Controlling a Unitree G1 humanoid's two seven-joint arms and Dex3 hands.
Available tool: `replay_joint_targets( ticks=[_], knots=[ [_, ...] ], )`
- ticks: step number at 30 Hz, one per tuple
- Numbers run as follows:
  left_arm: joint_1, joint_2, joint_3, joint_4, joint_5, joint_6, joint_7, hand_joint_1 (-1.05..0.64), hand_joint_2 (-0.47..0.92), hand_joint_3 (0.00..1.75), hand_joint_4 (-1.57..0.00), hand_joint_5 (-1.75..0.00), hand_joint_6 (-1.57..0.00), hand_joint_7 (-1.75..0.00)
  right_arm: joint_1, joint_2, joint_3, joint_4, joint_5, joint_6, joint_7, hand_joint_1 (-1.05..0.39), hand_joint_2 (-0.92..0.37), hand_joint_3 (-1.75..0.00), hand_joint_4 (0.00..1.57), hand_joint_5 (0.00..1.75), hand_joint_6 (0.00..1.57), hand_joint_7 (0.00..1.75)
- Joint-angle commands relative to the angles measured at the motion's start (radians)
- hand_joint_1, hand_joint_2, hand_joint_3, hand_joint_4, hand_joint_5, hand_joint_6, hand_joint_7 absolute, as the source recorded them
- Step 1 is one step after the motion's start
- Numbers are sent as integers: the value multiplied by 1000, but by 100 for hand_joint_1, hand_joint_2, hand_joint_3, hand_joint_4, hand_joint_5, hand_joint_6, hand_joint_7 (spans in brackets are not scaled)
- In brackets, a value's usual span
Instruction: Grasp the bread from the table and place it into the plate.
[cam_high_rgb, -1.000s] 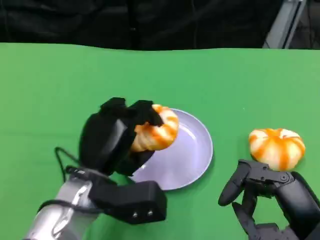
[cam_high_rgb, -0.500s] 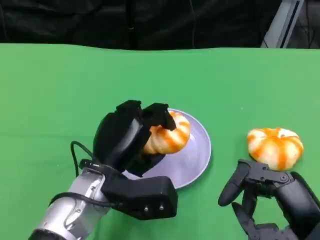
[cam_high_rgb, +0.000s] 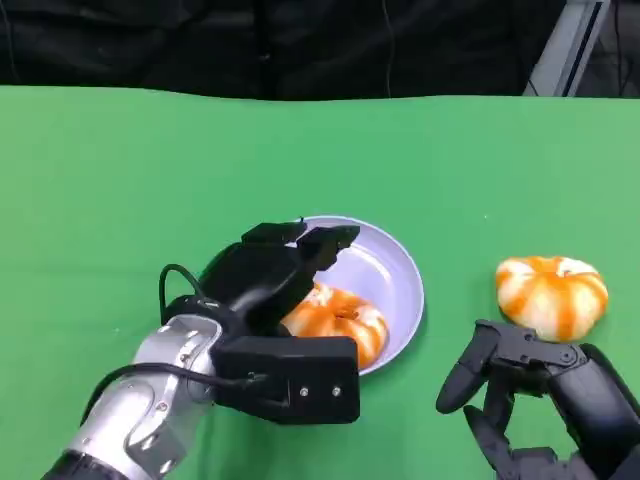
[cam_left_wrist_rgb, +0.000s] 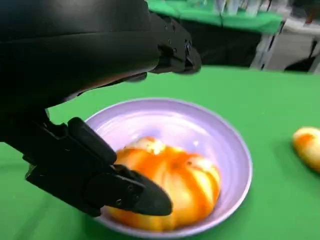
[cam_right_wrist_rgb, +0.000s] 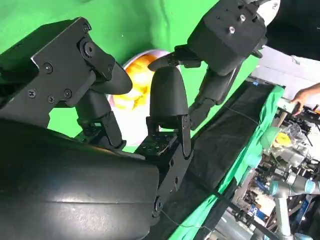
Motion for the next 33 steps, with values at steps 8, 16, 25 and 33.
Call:
replay_joint_targets(
  ticks=[8,16,25,33],
  knots=[
    [93,95,74,-214,-112,36,-152,-76,92,33,-3,-1,-7,-3,4,-1,5,-16,-7,16,-3,7,-39,-125,80,167,73,137],
    [289,139,250,-398,-291,-54,-104,-49,92,24,-46,-34,-40,-14,4,-1,7,-10,-7,1,-8,6,-38,-126,81,166,73,137],
    [547,67,426,-403,-529,-351,39,-19,92,28,-75,-94,-94,-31,3,-3,4,-9,-2,1,-7,5,-38,-126,81,166,73,137],
    [707,-44,489,-487,-691,-387,60,0,59,112,-82,-167,-82,-136,-1,-11,-10,-5,12,-3,3,6,-39,-125,82,167,72,137]
  ],
)
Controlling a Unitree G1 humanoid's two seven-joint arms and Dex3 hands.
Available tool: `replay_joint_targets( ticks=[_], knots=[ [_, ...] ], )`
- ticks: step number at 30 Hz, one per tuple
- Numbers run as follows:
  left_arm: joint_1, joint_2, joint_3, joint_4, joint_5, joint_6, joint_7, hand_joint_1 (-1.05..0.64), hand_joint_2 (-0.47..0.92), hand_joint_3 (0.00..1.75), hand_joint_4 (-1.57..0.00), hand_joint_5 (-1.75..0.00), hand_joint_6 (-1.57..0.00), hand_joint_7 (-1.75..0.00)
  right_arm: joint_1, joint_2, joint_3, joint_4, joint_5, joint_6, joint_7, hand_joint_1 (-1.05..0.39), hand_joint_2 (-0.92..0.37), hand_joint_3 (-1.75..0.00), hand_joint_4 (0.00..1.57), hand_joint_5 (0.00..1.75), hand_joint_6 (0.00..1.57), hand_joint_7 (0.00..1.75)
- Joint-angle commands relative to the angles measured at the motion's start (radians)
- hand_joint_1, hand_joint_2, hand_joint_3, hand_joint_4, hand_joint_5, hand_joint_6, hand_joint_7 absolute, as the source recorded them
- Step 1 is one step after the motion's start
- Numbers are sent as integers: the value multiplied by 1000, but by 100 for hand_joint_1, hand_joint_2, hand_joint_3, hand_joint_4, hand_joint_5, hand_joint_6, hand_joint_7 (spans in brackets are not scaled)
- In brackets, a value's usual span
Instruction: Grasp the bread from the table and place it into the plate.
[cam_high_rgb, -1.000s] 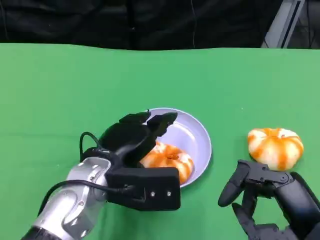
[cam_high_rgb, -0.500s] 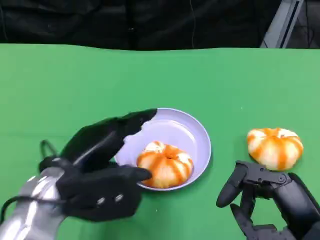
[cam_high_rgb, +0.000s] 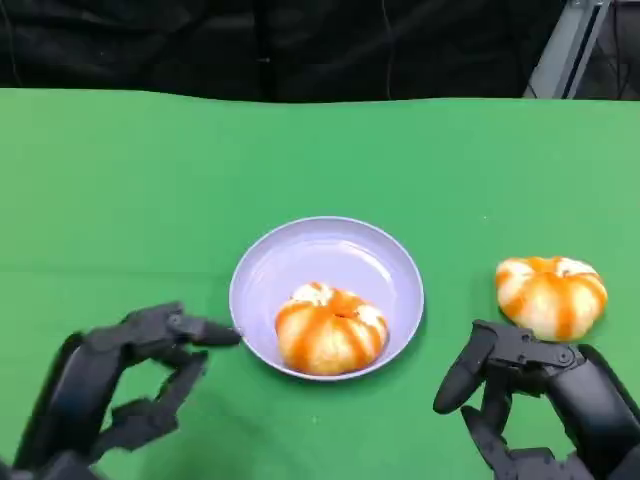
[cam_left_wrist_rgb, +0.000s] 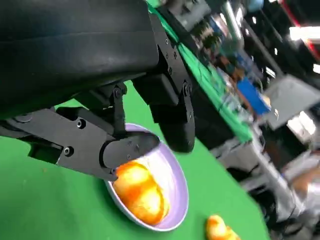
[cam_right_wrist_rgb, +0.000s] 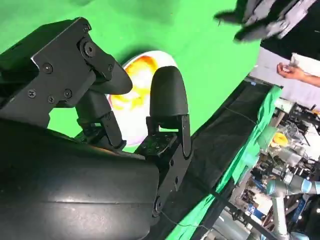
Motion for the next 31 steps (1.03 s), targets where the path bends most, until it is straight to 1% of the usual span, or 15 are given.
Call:
replay_joint_targets(
  ticks=[1,4,8,12,13,14,17,19,25,31],
  knots=[
    [64,-59,18,-66,-86,-2,13,1,57,116,-82,-169,-80,-142,0,-11,-18,-3,23,-3,7,6,-39,-125,83,168,73,137],
    [83,-104,22,-51,-97,-37,29,2,55,119,-81,-172,-76,-150,2,-17,-27,4,34,-12,12,7,-38,-126,83,170,73,137],
    [62,-132,30,5,-107,-90,27,1,50,130,-82,-174,-75,-155,6,-27,-41,10,44,-30,17,7,-37,-127,82,169,73,137],
    [48,-132,40,40,-87,-122,25,0,51,126,-81,-174,-75,-153,6,-26,-51,16,59,-40,22,6,-37,-128,83,168,73,137],
    [44,-132,41,47,-83,-130,25,0,53,120,-82,-173,-77,-152,6,-25,-51,17,61,-40,23,6,-37,-127,83,168,73,137],
    [42,-132,41,50,-82,-133,25,0,54,118,-82,-173,-77,-152,5,-24,-51,19,61,-41,23,6,-37,-127,82,168,73,137],
    [39,-131,42,63,-90,-137,16,1,54,116,-82,-171,-78,-152,3,-22,-50,24,56,-43,21,6,-38,-125,82,167,73,138],
    [35,-127,42,74,-93,-145,10,2,53,117,-82,-170,-78,-152,1,-24,-50,29,52,-48,20,6,-39,-125,81,167,73,138],
    [26,-124,38,95,-110,-166,-3,5,48,129,-83,-170,-79,-149,-5,-23,-52,41,51,-56,21,8,-39,-125,83,170,73,139],
    [24,-124,43,92,-98,-162,1,3,45,132,-83,-169,-80,-148,-7,-23,-47,29,39,-37,23,8,-39,-126,82,170,72,139]
  ],
)
